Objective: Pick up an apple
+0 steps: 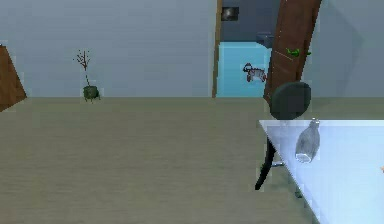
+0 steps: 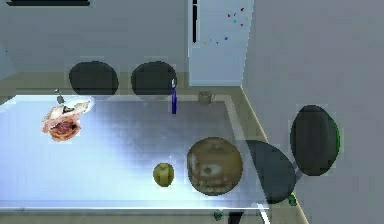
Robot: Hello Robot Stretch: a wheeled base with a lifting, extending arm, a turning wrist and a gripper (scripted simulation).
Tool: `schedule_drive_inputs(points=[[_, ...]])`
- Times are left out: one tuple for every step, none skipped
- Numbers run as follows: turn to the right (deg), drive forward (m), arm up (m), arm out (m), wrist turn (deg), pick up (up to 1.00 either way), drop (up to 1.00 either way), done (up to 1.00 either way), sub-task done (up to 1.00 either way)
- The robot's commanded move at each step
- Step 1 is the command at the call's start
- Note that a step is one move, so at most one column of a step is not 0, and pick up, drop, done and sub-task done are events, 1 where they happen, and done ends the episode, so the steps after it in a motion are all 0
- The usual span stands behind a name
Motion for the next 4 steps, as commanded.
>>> schedule_drive_inputs(points=[[0.0,0.00,0.50,0.00,0.0,0.00,0.00,0.00,0.00],[0.0,0.00,0.32,0.00,0.0,0.00,0.00,0.00,0.00],[0.0,0.00,0.00,0.28,0.0,0.00,0.00,0.00,0.00],[0.0,0.00,0.00,0.00,45.0,0.00,0.00,0.00,0.00]])
